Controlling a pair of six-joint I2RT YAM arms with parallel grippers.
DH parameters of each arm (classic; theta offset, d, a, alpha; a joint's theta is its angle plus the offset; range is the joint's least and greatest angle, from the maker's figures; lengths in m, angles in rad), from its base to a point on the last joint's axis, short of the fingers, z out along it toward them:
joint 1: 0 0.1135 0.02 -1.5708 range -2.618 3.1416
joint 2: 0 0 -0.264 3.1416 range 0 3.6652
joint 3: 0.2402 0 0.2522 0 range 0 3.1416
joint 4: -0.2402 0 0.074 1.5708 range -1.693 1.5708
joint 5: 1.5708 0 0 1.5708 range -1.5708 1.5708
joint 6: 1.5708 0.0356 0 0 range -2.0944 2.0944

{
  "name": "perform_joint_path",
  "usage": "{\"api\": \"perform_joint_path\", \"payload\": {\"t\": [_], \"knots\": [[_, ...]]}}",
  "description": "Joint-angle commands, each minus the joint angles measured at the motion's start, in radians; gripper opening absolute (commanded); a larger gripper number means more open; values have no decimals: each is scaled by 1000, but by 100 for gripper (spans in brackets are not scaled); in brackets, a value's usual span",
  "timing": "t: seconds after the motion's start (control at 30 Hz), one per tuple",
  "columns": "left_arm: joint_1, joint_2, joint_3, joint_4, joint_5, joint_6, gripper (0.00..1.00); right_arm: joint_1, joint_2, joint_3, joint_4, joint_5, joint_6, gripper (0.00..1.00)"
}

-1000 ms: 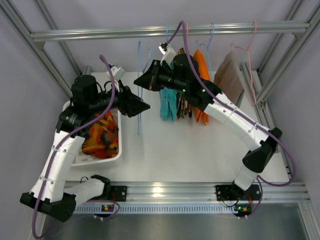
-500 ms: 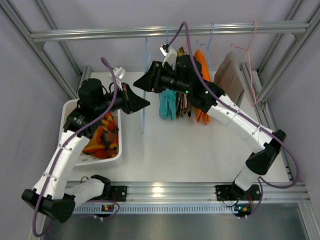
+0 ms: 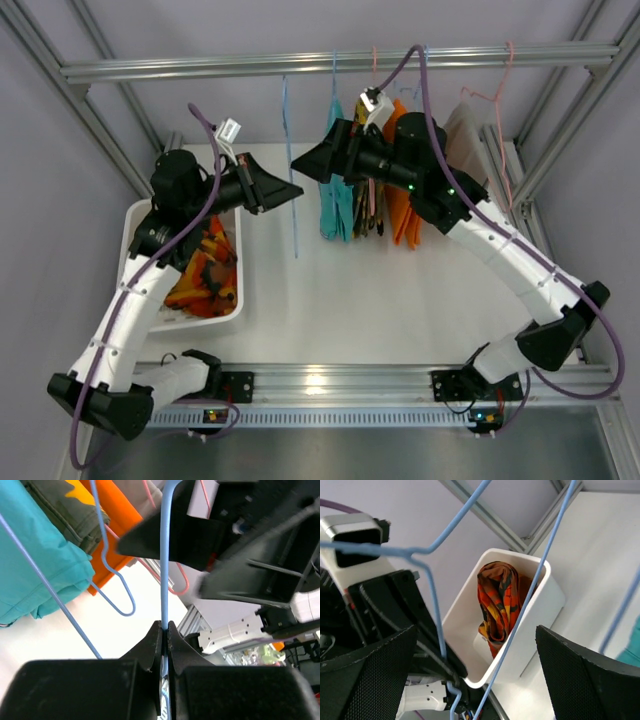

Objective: Remove the trousers from the hanger

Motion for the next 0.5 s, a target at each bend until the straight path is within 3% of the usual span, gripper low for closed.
{"api": "perform_joint_path", "payload": {"t": [0.0, 0.47], "knots": [[23, 58, 60, 98, 23, -60, 0, -43, -99, -42, 24, -13, -35, 99], [172, 336, 273, 150, 60, -137, 0, -109, -228, -116, 54, -125, -159, 99]]}}
